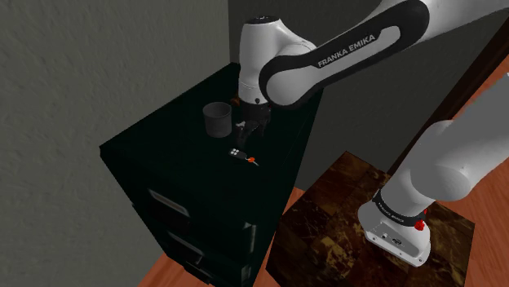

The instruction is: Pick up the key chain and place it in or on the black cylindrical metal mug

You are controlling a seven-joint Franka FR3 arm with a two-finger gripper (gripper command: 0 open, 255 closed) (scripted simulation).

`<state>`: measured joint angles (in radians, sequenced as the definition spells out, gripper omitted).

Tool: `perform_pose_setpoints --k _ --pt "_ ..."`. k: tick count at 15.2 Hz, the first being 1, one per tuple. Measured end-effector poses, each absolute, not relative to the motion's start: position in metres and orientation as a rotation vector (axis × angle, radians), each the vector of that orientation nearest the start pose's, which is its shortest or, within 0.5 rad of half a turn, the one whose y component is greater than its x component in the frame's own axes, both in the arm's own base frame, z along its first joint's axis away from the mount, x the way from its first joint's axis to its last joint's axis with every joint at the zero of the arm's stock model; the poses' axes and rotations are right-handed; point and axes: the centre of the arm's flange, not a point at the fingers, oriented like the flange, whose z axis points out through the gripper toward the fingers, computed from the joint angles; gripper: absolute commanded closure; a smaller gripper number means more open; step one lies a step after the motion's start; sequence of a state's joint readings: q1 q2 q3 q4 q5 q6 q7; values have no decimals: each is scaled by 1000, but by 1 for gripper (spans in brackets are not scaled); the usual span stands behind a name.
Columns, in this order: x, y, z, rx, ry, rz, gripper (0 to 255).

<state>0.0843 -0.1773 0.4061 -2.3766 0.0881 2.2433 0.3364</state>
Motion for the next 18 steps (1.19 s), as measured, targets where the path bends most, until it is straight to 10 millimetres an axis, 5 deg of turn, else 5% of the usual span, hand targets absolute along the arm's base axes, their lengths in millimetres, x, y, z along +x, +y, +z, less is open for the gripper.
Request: perform_pose_setpoints --k 4,10,16,17,18 --pt "427 249 365 -3128 -160 -43 0" --pt "429 250 334 -3128 -161 -43 0" --pt "429 251 331 -3127 -161 -43 0" --pt "429 251 331 -3127 -161 -43 255" --pt "430 251 331 -3128 -161 -45 255"
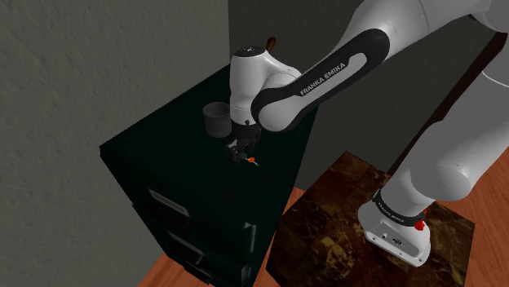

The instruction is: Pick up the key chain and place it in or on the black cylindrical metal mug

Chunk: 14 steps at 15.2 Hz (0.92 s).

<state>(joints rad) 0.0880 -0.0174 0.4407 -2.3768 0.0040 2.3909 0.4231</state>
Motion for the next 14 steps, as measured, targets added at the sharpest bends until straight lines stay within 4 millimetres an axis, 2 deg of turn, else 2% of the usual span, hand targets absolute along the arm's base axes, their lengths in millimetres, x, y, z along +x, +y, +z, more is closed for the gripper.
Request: perform_pose_setpoints --k 10,14 --pt "431 249 336 -3129 -155 -49 255" --pt "430 251 352 -3128 -161 -44 255"
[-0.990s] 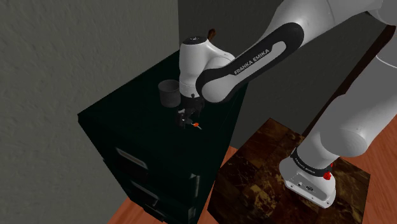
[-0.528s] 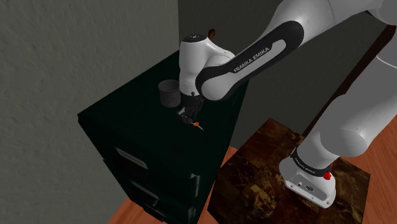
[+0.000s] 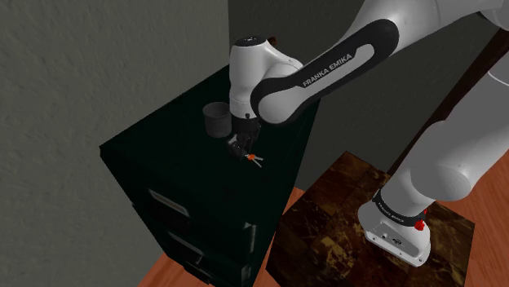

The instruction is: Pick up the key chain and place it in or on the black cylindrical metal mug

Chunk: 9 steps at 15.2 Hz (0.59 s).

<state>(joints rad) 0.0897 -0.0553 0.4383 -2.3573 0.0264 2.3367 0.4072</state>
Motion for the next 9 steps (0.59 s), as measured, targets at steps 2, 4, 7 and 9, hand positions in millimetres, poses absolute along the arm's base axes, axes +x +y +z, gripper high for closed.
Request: perform_pose_setpoints --k 2,4,7,9 --pt "431 252 362 -3127 -161 -44 255" --pt "430 251 372 -3127 -161 -44 255" --pt "430 250 388 -3127 -161 -44 255" --pt "430 251 398 -3127 -161 -44 255"
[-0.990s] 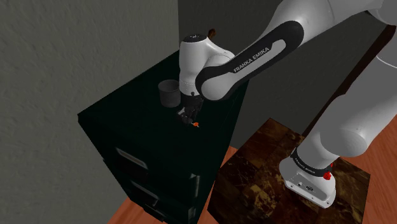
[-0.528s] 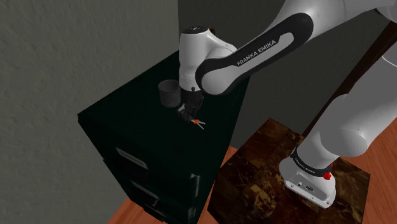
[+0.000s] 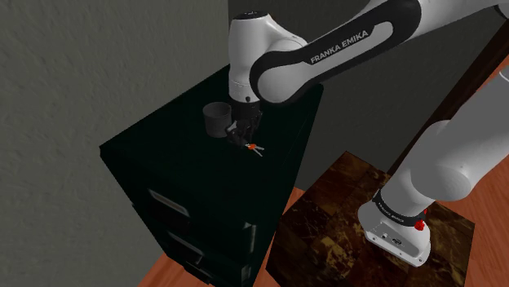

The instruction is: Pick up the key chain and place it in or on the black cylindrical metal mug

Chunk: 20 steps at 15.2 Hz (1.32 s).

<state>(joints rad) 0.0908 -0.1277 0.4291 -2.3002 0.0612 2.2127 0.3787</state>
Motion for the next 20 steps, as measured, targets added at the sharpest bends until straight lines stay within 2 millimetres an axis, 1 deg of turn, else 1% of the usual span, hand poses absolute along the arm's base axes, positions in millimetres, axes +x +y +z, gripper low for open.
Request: perform_pose_setpoints --k 18,19,20 --pt "429 251 493 -3127 -161 -44 255" --pt "429 251 499 -3127 -161 -44 255" --pt "435 250 502 -3127 -162 -44 255"
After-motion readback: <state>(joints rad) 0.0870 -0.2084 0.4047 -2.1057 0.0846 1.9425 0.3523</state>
